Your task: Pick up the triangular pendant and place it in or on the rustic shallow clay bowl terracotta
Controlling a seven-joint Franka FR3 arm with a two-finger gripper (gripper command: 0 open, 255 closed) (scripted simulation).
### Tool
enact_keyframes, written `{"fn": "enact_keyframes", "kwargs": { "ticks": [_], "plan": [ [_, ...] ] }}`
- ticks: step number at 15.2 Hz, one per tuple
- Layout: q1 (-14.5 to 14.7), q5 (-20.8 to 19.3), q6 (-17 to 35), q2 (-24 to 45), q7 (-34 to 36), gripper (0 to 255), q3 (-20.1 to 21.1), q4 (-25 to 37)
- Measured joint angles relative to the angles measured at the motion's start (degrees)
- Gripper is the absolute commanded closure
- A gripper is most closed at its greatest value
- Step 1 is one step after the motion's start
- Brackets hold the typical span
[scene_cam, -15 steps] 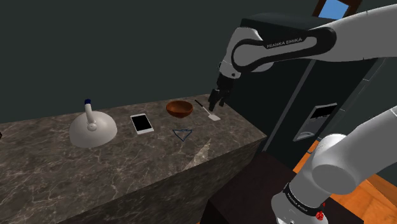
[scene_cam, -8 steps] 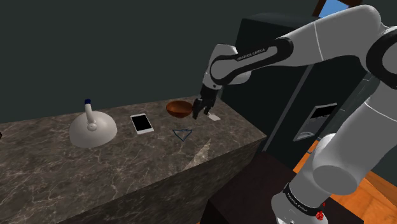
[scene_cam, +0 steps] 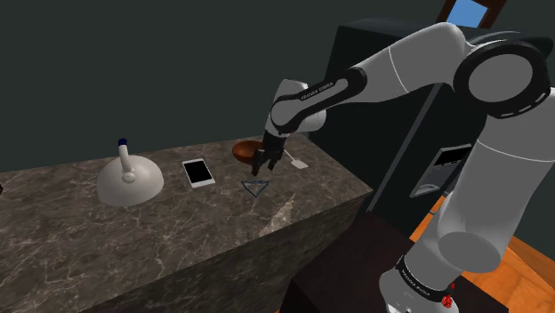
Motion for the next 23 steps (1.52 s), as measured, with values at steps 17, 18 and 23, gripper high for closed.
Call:
{"fn": "enact_keyframes", "kwargs": {
  "ticks": [17,18,23],
  "plan": [
    [0.45,0.69,3.95,3.42,-0.37,255,0.47,-0.41],
    [0.45,0.69,3.95,3.42,-0.37,255,0.47,-0.41],
    [0.45,0.69,3.95,3.42,-0.37,0,0.47,-0.41]
  ]
}}
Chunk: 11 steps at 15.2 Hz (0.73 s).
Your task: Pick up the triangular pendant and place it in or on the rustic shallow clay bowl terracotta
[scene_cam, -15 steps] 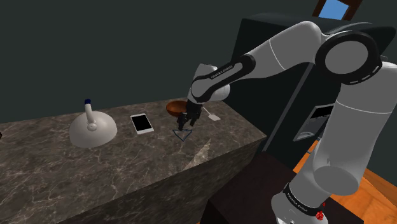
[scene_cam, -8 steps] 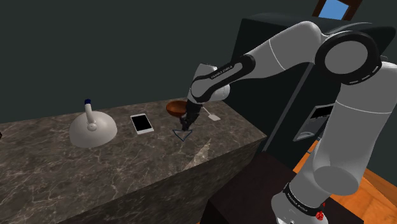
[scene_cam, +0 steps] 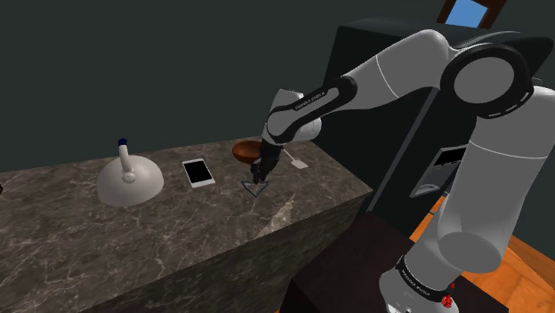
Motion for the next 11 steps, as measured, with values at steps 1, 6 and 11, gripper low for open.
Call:
{"fn": "enact_keyframes", "kwargs": {
  "ticks": [1,6,11],
  "plan": [
    [-0.07,-0.64,-0.67,0.57,0.66,0,-0.39,0.78],
    [-1.03,-5.52,-6.52,6.71,5.47,0,-4.02,8.35],
    [-1.03,-6.01,-5.16,9.85,6.14,0,-4.51,9.18]
  ]
}}
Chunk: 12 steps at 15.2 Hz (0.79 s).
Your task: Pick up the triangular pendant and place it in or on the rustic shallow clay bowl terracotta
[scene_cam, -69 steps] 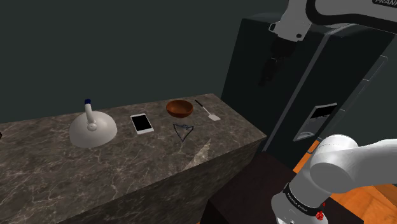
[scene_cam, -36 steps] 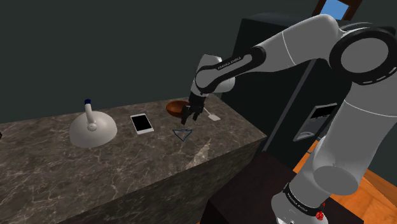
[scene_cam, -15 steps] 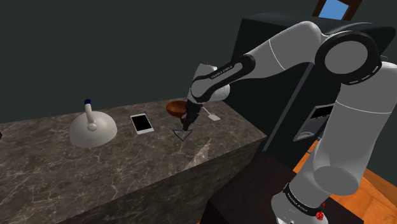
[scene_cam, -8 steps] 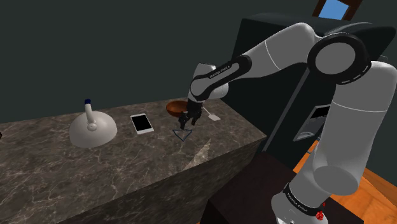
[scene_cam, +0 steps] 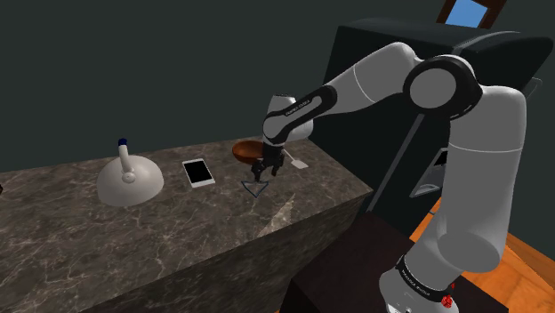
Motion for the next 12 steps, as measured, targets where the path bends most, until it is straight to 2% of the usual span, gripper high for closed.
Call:
{"fn": "enact_keyframes", "kwargs": {
  "ticks": [3,9,10,12],
  "plan": [
    [-0.01,0.25,1.86,1.59,-0.28,0,0.12,-0.31],
    [0.04,0.30,2.34,2.09,-0.28,0,0.17,-0.26],
    [0.04,0.30,2.34,2.10,-0.28,255,0.17,-0.26],
    [-0.11,0.25,2.31,1.94,-0.27,255,-0.03,-0.21]
  ]
}}
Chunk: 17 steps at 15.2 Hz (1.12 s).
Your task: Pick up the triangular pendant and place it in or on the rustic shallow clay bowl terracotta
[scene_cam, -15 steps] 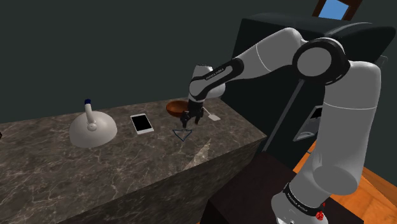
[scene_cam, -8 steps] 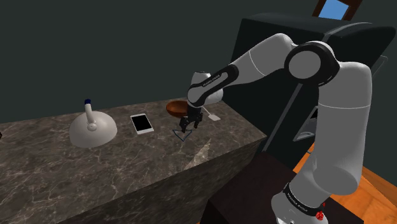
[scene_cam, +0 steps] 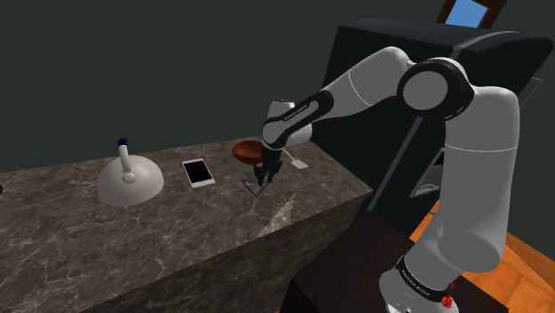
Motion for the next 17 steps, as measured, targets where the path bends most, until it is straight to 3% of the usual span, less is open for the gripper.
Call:
{"fn": "enact_keyframes", "kwargs": {
  "ticks": [9,17],
  "plan": [
    [0.13,0.01,-0.27,-0.25,0.03,255,0.15,-0.10],
    [0.24,-0.64,-4.78,-4.34,0.86,255,-0.13,0.32]
  ]
}}
